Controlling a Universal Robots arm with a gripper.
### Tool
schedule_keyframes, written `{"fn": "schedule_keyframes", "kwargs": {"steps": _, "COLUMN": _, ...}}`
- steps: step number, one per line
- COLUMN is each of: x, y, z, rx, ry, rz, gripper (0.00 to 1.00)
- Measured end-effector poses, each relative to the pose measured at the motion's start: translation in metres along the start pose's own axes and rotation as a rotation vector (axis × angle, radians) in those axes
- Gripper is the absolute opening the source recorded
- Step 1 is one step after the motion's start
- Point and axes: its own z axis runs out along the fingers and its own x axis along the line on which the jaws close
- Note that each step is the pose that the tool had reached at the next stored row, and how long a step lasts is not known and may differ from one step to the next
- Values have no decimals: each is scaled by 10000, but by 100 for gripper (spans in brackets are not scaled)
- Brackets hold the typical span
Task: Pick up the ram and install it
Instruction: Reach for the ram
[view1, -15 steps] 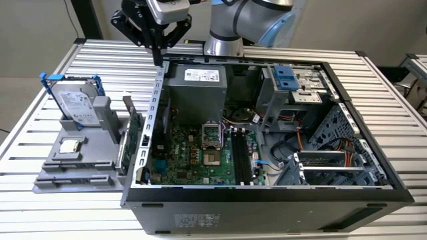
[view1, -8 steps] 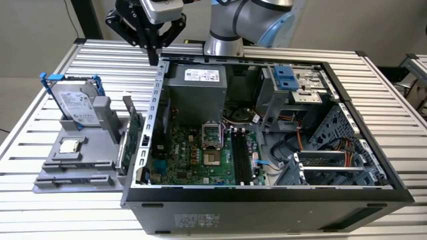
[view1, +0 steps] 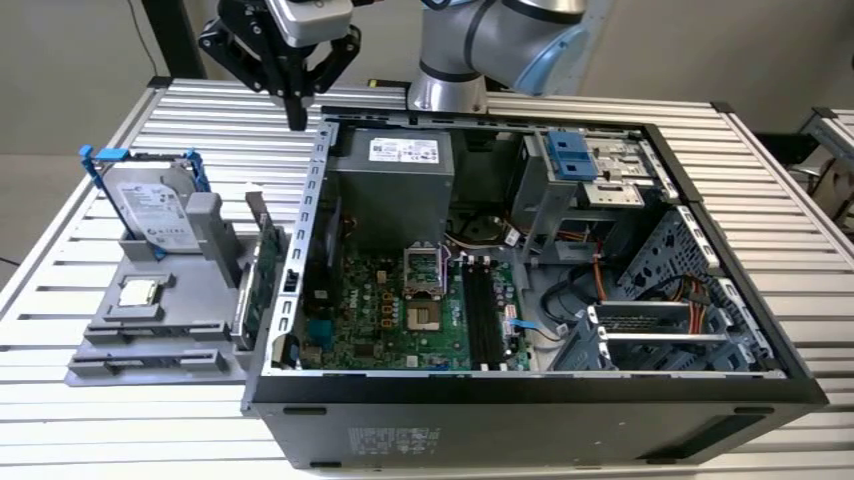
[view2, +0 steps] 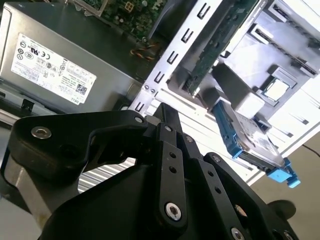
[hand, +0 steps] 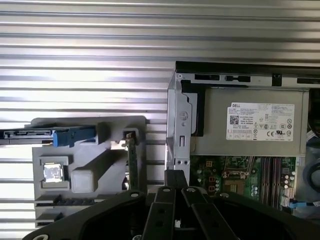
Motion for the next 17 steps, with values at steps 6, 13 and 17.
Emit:
{"fn": "schedule_keyframes", "kwargs": {"steps": 6, "x": 59, "y": 11, "z": 1, "rx": -2, "ry": 4, "rz": -79, "gripper": 0}}
{"fn": "schedule_keyframes", "kwargs": {"steps": 13, "x": 121, "y": 55, "z": 2, "rx": -4, "ry": 7, "rz": -148, "gripper": 0}}
{"fn": "schedule_keyframes", "kwargs": {"steps": 17, "x": 148, "y": 88, "z": 3, "rx": -4, "ry": 9, "rz": -180, "gripper": 0}}
